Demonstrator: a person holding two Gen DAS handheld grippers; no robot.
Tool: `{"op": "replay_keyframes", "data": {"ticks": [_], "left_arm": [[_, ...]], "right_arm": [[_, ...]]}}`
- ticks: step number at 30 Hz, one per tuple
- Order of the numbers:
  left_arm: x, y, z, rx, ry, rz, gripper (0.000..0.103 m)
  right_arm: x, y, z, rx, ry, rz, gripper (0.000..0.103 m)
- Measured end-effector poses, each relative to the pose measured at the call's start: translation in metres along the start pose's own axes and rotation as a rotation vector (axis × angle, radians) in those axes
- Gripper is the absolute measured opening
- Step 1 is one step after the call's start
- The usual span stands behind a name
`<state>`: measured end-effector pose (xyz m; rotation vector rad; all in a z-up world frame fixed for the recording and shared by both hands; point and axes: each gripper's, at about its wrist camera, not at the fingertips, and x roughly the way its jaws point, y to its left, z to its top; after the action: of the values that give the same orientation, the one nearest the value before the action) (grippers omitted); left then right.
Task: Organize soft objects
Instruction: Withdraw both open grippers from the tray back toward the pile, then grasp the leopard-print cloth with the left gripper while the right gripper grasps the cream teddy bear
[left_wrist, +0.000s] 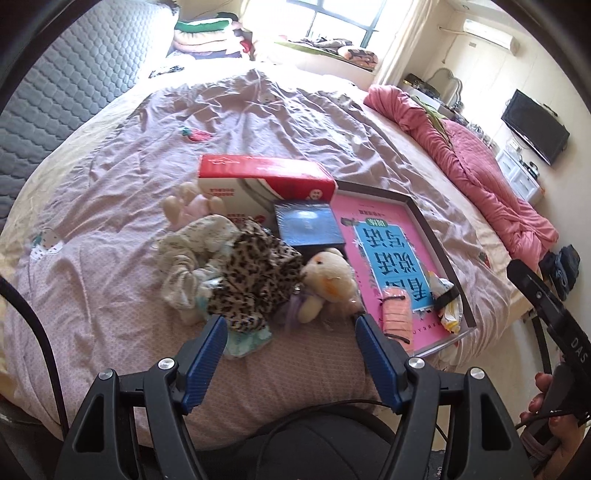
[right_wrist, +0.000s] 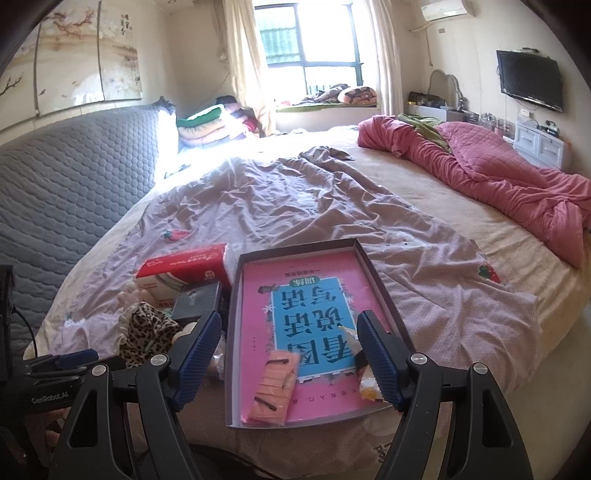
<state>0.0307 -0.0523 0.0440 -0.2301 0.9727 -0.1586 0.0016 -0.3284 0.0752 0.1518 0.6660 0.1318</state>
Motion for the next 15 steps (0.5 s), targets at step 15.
{"op": "replay_keyframes", "data": {"ticks": [15], "left_arm": [[-0.014,0.055,-0.004,-0.07,-0.029,0.035,0.071]], "right_arm": [[0.006,0.052,-0.01,-0.102,0.033,0.094,0.077]]}}
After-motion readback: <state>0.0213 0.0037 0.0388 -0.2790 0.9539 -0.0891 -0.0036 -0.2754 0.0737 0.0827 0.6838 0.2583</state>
